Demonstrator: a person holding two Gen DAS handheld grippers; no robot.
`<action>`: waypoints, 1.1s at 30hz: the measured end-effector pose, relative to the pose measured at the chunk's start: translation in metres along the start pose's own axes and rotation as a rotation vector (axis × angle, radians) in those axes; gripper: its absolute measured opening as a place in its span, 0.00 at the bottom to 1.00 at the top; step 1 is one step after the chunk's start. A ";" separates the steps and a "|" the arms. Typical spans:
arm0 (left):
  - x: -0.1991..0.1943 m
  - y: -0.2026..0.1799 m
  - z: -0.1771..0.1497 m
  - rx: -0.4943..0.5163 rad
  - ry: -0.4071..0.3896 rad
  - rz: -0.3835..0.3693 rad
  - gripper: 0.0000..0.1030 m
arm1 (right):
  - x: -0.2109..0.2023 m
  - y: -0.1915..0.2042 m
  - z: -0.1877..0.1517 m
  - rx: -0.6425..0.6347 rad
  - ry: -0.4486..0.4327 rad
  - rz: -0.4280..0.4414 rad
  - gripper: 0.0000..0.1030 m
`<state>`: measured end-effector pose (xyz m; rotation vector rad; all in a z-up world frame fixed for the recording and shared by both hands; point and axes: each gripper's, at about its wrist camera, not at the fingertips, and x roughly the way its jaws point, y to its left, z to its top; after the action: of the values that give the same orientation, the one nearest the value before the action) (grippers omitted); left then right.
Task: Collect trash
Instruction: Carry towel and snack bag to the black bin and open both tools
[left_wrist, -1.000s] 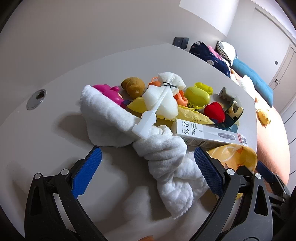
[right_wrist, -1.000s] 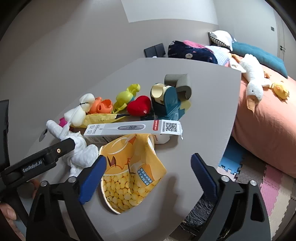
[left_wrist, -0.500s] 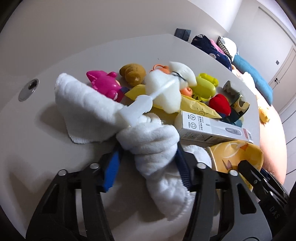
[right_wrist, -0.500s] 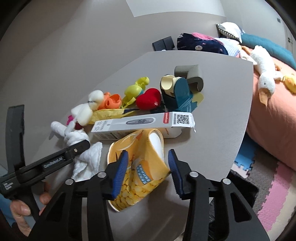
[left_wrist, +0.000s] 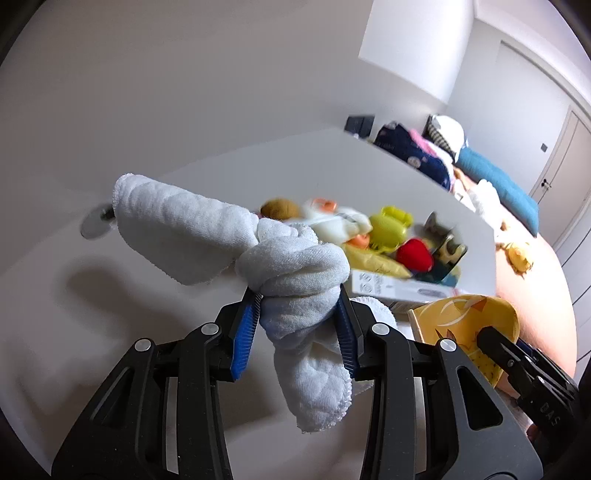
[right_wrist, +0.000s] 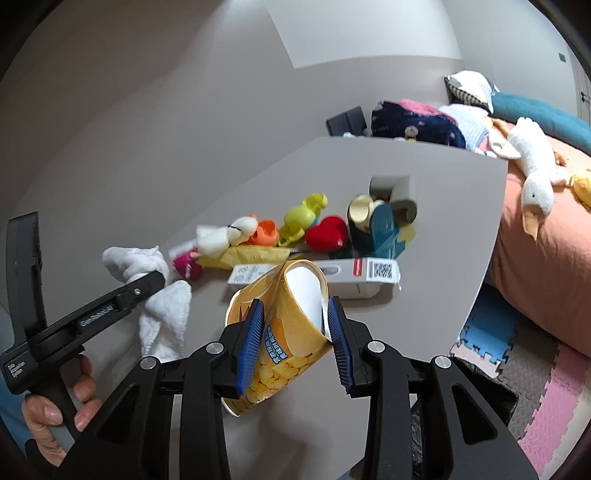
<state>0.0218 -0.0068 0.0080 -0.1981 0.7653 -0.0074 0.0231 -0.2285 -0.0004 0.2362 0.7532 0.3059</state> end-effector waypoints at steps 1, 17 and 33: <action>-0.005 -0.001 0.002 0.003 -0.009 -0.001 0.37 | -0.004 0.000 0.000 0.000 -0.008 -0.001 0.36; -0.030 -0.072 -0.012 0.106 -0.031 -0.115 0.37 | -0.074 -0.034 -0.007 0.038 -0.105 -0.083 0.36; -0.020 -0.185 -0.046 0.296 0.035 -0.275 0.38 | -0.140 -0.120 -0.033 0.175 -0.173 -0.264 0.37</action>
<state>-0.0126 -0.1943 0.0230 -0.0199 0.7578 -0.3835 -0.0736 -0.3868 0.0267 0.3207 0.6314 -0.0314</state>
